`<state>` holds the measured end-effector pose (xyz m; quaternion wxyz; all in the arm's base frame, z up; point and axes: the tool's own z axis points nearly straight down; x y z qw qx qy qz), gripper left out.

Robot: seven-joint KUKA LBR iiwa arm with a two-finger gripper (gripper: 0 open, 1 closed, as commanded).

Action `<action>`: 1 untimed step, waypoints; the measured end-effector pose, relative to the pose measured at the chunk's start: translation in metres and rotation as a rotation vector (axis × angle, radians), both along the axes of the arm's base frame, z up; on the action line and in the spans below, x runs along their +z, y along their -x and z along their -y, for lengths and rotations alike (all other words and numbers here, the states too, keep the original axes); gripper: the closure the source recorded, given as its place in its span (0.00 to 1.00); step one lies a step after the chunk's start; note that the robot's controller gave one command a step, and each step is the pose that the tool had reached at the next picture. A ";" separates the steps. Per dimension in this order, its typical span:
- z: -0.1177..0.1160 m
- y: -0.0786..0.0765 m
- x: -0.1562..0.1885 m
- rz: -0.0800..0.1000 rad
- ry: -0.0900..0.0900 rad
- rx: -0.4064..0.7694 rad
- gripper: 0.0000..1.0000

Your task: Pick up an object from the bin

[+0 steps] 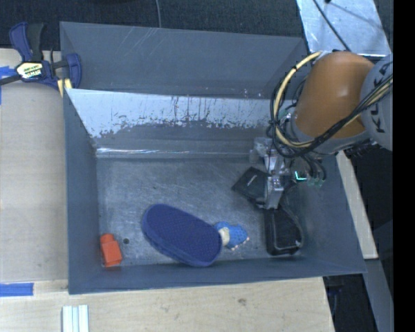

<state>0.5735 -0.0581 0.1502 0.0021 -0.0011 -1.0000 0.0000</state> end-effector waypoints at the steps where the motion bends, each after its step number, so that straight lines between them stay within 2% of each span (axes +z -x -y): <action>1: -0.018 -0.044 -0.035 0.009 0.000 -0.081 0.00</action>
Offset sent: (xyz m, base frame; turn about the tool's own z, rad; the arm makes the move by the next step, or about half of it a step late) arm 0.0421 0.0176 -0.0337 0.0826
